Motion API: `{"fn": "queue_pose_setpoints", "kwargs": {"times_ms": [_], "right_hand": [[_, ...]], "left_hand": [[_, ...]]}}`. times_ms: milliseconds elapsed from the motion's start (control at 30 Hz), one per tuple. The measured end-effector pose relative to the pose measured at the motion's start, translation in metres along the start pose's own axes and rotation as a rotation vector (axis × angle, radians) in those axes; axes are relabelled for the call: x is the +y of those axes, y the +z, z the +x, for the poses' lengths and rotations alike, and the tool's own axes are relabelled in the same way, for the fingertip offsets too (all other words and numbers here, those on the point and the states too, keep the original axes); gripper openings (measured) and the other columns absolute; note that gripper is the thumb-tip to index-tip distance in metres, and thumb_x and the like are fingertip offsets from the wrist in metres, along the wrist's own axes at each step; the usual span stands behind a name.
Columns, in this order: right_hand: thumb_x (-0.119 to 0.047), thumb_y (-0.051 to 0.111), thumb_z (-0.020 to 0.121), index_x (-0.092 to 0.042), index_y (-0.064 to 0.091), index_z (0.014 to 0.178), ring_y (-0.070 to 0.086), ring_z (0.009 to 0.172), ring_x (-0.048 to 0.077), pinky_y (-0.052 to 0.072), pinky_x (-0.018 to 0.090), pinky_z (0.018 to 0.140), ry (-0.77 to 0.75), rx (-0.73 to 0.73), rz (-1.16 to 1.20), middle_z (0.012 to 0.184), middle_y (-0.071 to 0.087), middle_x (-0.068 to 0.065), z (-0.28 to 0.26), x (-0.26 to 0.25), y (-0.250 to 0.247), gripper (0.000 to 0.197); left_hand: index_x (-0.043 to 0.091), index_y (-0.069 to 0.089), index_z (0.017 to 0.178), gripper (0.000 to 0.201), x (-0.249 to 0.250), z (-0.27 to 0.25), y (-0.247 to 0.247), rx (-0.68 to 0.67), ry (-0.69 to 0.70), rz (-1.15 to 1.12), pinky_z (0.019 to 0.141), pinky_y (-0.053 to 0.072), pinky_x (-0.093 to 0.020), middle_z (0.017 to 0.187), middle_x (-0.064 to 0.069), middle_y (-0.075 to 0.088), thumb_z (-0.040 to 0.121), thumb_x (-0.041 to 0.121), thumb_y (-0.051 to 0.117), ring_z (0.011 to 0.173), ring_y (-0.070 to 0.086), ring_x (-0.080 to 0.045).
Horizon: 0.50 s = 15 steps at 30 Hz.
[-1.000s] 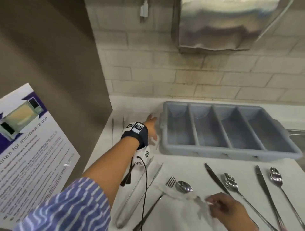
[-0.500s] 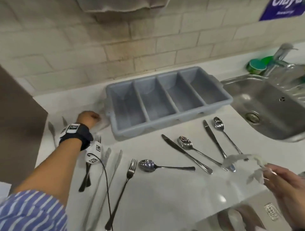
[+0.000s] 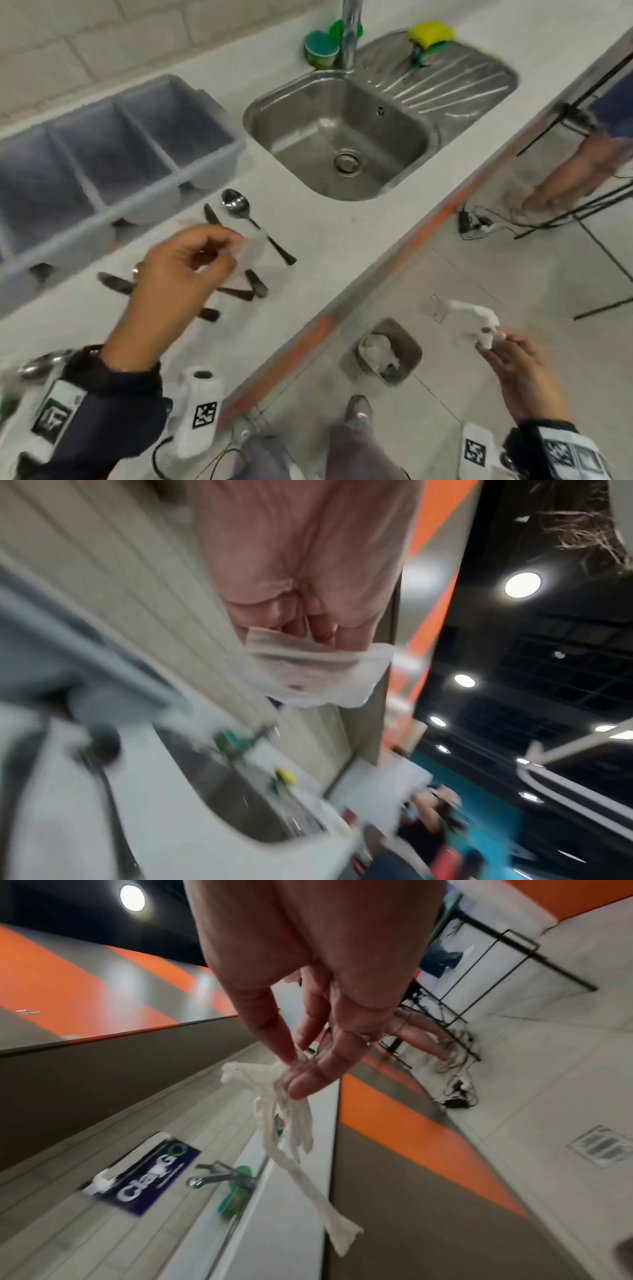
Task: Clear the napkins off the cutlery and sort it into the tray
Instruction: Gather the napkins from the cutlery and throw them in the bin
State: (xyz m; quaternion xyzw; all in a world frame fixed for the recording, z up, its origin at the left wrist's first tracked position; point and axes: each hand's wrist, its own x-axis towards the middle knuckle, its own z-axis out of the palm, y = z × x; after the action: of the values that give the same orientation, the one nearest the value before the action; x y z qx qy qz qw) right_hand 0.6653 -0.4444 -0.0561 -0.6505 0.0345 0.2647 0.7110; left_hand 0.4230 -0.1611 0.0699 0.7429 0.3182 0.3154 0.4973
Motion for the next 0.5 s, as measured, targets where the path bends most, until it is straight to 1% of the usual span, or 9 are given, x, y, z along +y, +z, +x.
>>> {"fn": "queue_pose_setpoints", "kwargs": {"times_ms": [33, 67, 100, 167, 233, 267, 300, 400, 500], "right_hand": [[0.009, 0.041, 0.089, -0.016, 0.058, 0.074, 0.068, 0.060, -0.001, 0.057, 0.011, 0.060, 0.014, 0.031, -0.010, 0.061, 0.072, -0.012, 0.009, 0.004, -0.020, 0.033], [0.008, 0.045, 0.087, -0.015, 0.058, 0.074, 0.068, 0.059, 0.000, 0.058, 0.011, 0.060, 0.017, 0.061, -0.026, 0.061, 0.072, -0.010, 0.018, 0.010, -0.039, 0.029], [0.006, 0.051, 0.084, -0.015, 0.060, 0.074, 0.067, 0.059, 0.002, 0.058, 0.013, 0.060, 0.018, 0.089, -0.057, 0.063, 0.072, -0.007, 0.028, 0.018, -0.057, 0.026], [0.009, 0.056, 0.081, -0.015, 0.062, 0.073, 0.066, 0.057, 0.005, 0.057, 0.013, 0.059, 0.043, 0.139, -0.143, 0.065, 0.071, -0.002, 0.045, 0.035, -0.089, 0.026], [0.015, 0.053, 0.081, -0.009, 0.062, 0.076, 0.065, 0.053, 0.003, 0.056, 0.010, 0.056, 0.087, 0.178, -0.207, 0.058, 0.071, -0.002, 0.058, 0.055, -0.116, 0.025], [0.016, 0.053, 0.080, -0.005, 0.062, 0.077, 0.065, 0.052, 0.002, 0.055, 0.009, 0.054, 0.106, 0.192, -0.222, 0.057, 0.070, -0.002, 0.065, 0.067, -0.127, 0.023], [0.017, 0.054, 0.080, -0.002, 0.062, 0.079, 0.065, 0.051, 0.001, 0.055, 0.008, 0.054, 0.129, 0.198, -0.229, 0.058, 0.069, -0.002, 0.070, 0.080, -0.136, 0.021], [0.021, 0.056, 0.076, -0.001, 0.062, 0.076, 0.065, 0.054, 0.004, 0.055, 0.011, 0.056, 0.182, 0.220, -0.238, 0.060, 0.071, -0.007, 0.081, 0.129, -0.161, 0.023], [0.024, 0.056, 0.074, -0.007, 0.063, 0.071, 0.066, 0.056, 0.009, 0.056, 0.014, 0.059, 0.213, 0.252, -0.208, 0.068, 0.071, -0.007, 0.083, 0.181, -0.179, 0.032]], "left_hand": [[0.044, 0.070, 0.071, 0.034, -0.004, 0.010, 0.027, -0.172, -0.141, 0.067, 0.068, 0.049, 0.001, 0.076, 0.033, 0.071, 0.082, 0.012, 0.071, 0.069, 0.064, 0.013], [0.048, 0.071, 0.072, 0.030, 0.001, 0.009, 0.077, -0.360, -0.097, 0.088, 0.072, 0.050, 0.000, 0.079, 0.030, 0.072, 0.078, 0.020, 0.069, 0.072, 0.065, 0.011], [0.049, 0.071, 0.075, 0.026, -0.013, 0.005, 0.125, -0.481, -0.193, 0.104, 0.075, 0.050, -0.002, 0.083, 0.026, 0.073, 0.077, 0.024, 0.068, 0.076, 0.066, 0.008], [0.038, 0.074, 0.086, 0.020, -0.065, -0.009, 0.211, -0.693, -0.246, 0.139, 0.083, 0.052, -0.014, 0.092, 0.012, 0.075, 0.082, 0.018, 0.071, 0.084, 0.067, -0.002], [0.014, 0.076, 0.099, 0.019, -0.116, -0.020, 0.283, -0.889, -0.311, 0.294, 0.081, 0.044, -0.014, 0.104, -0.006, 0.075, 0.087, 0.003, 0.066, 0.091, 0.065, -0.011], [0.006, 0.075, 0.101, 0.019, -0.145, -0.022, 0.317, -0.938, -0.336, 0.380, 0.078, 0.040, -0.013, 0.108, -0.012, 0.074, 0.088, -0.001, 0.063, 0.095, 0.066, -0.015], [0.003, 0.075, 0.101, 0.019, -0.174, -0.023, 0.347, -0.972, -0.368, 0.464, 0.078, 0.040, -0.014, 0.110, -0.015, 0.074, 0.089, -0.001, 0.061, 0.099, 0.067, -0.021], [0.003, 0.073, 0.108, 0.023, -0.262, -0.026, 0.426, -1.113, -0.341, 0.739, 0.090, 0.048, -0.028, 0.118, -0.017, 0.072, 0.094, 0.006, 0.056, 0.111, 0.066, -0.030], [-0.001, 0.069, 0.117, 0.030, -0.342, -0.029, 0.497, -1.269, -0.253, 0.974, 0.102, 0.050, -0.040, 0.126, -0.022, 0.068, 0.097, 0.004, 0.047, 0.118, 0.062, -0.036]]}}
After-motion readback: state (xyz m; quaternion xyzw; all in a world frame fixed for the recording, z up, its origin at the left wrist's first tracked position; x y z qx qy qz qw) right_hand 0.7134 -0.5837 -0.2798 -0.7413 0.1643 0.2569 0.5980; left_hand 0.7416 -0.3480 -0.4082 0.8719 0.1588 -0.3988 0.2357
